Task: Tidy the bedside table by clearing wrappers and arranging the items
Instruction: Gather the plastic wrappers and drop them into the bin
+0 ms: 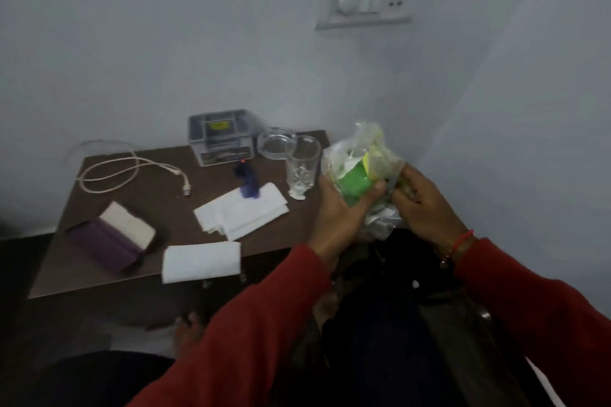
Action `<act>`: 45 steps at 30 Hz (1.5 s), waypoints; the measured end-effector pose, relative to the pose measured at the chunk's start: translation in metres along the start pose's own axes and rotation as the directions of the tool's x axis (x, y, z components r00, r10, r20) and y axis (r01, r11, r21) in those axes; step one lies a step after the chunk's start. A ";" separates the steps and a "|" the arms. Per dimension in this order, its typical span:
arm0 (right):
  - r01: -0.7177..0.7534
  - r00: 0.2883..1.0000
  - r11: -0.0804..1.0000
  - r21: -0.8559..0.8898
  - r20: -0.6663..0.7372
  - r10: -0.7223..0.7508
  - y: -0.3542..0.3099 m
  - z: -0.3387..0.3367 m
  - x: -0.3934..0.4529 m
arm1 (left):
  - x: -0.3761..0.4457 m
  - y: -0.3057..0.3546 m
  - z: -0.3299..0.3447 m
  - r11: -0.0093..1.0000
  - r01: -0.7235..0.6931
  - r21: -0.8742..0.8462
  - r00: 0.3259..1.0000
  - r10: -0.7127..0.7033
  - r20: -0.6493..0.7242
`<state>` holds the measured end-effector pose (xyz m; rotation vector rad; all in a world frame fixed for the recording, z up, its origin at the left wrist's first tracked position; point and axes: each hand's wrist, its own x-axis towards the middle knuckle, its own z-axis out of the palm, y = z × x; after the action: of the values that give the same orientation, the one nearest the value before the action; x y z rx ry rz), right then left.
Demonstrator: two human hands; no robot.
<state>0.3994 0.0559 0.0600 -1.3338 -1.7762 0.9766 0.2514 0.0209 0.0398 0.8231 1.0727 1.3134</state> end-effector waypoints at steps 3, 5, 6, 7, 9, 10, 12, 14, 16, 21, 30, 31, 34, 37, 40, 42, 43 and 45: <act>-0.126 0.985 0.992 -0.018 -0.118 0.123 0.045 -0.042 -0.003 | 0.016 -0.033 0.065 0.994 0.111 0.013 0.992 -0.110 -0.069; -0.251 0.955 0.968 0.017 -0.157 0.251 0.080 -0.061 -0.006 | 0.032 -0.060 0.100 0.960 0.279 0.007 0.956 -0.277 -0.097; -0.298 0.939 0.954 0.028 -0.171 0.298 0.098 -0.067 -0.007 | 0.042 -0.074 0.111 0.923 0.385 -0.008 0.919 -0.384 -0.087; -0.340 0.921 0.940 0.030 -0.190 0.339 0.115 -0.070 -0.007 | 0.050 -0.084 0.120 0.877 0.480 -0.016 0.874 -0.480 -0.070; -0.417 0.886 0.907 0.052 -0.197 0.419 0.143 -0.069 -0.007 | 0.074 -0.111 0.125 0.786 0.616 0.052 0.788 -0.616 -0.023; -0.447 0.874 0.892 0.064 -0.181 0.451 0.157 -0.067 -0.006 | 0.090 -0.131 0.122 0.752 0.652 0.098 0.756 -0.655 -0.003; -0.510 0.843 0.856 0.083 -0.148 0.517 0.181 -0.059 -0.005 | 0.116 -0.171 0.110 0.656 0.733 0.181 0.660 -0.750 0.041; -0.565 0.817 0.821 0.079 -0.083 0.571 0.203 -0.050 -0.002 | 0.120 -0.183 0.100 0.577 0.776 0.254 0.581 -0.811 0.068; -0.597 0.799 0.798 0.077 -0.032 0.601 0.220 -0.040 0.002 | 0.122 -0.187 0.092 0.529 0.787 0.318 0.540 -0.839 0.060; -0.677 0.735 0.735 0.051 -0.012 0.678 0.260 -0.024 0.013 | 0.140 -0.213 0.087 0.405 0.790 0.460 0.456 -0.890 0.001; -0.746 0.666 0.666 0.015 -0.013 0.746 0.356 -0.028 0.015 | 0.148 -0.242 0.087 0.379 0.771 0.512 0.514 -0.845 -0.148; -0.745 0.665 0.667 0.023 -0.044 0.745 0.331 -0.032 0.015 | 0.146 -0.244 0.087 0.351 0.744 0.568 0.512 -0.847 -0.147; -0.747 0.645 0.664 0.026 -0.214 0.734 0.316 -0.040 0.013 | 0.141 -0.253 0.088 0.245 0.564 0.788 0.584 -0.794 -0.171; -0.633 0.700 0.772 -0.060 -0.469 0.538 0.304 -0.044 0.004 | 0.142 -0.249 0.093 0.261 0.307 0.915 0.817 -0.566 -0.113; -0.452 0.829 0.850 -0.271 -0.478 0.289 0.304 -0.042 -0.009 | 0.142 -0.239 0.096 0.359 0.198 0.912 0.875 -0.485 0.001; -0.416 0.908 0.823 -0.387 -0.223 0.354 0.307 -0.036 -0.014 | 0.140 -0.237 0.095 0.313 0.150 0.938 0.852 -0.522 0.037; -0.439 0.880 0.795 -0.419 -0.020 0.475 0.305 -0.031 -0.017 | 0.139 -0.237 0.093 0.282 0.121 0.952 0.833 -0.550 0.057; -0.476 0.689 0.709 -0.521 0.280 0.668 0.307 -0.022 -0.024 | 0.138 -0.234 0.091 0.232 0.056 0.971 0.800 -0.593 0.095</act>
<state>0.5596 0.0928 -0.2011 -2.1950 -2.0068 1.4021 0.4075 0.1394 -0.1687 1.5650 1.5068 -0.1309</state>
